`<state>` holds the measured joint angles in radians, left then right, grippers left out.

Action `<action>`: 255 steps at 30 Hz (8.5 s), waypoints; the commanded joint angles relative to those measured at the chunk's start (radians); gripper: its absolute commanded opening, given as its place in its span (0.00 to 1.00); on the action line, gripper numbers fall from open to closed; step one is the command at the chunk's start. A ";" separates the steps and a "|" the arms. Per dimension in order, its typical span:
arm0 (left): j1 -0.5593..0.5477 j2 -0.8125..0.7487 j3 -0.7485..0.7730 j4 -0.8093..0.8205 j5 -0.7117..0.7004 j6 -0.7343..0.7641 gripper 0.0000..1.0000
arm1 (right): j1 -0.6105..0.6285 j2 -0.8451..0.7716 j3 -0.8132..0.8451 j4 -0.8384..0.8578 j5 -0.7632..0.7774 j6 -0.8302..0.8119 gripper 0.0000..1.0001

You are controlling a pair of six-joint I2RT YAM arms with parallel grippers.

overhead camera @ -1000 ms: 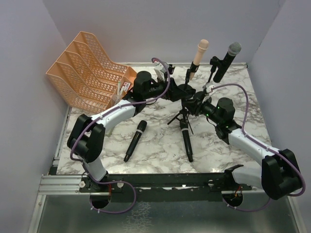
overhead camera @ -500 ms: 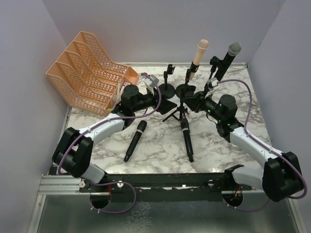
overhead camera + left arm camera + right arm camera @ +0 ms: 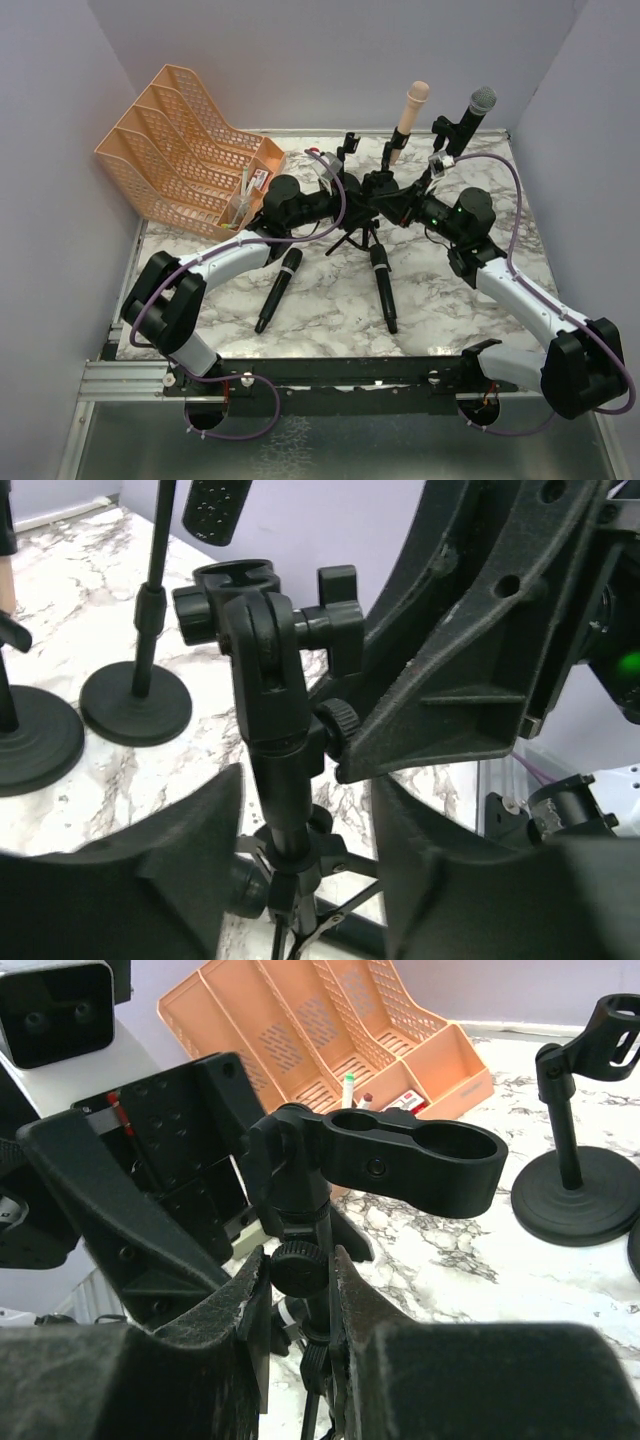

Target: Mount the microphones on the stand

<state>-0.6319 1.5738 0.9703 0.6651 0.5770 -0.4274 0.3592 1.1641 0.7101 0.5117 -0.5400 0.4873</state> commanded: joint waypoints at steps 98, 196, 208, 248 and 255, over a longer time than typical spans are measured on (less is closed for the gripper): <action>-0.023 -0.183 -0.045 -0.147 -0.110 -0.027 0.00 | 0.004 0.076 0.135 -0.155 -0.017 0.397 0.57; -0.025 -0.160 -0.018 -0.316 -0.028 -0.022 0.00 | 0.064 0.081 0.172 -0.256 0.022 0.162 0.66; -0.030 -0.161 -0.014 -0.306 0.016 -0.019 0.00 | 0.072 0.195 0.253 -0.206 -0.074 0.199 0.50; -0.049 -0.145 -0.082 -0.327 -0.007 -0.038 0.00 | 0.106 0.254 0.545 -0.262 0.278 0.110 0.21; -0.055 -0.146 -0.075 -0.396 -0.029 0.000 0.00 | 0.106 0.278 0.624 -0.269 0.299 0.103 0.21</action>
<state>-0.6720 1.4403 0.8932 0.3542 0.5304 -0.4526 0.4721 1.4235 1.2594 0.1757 -0.3145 0.6067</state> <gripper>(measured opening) 0.174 0.278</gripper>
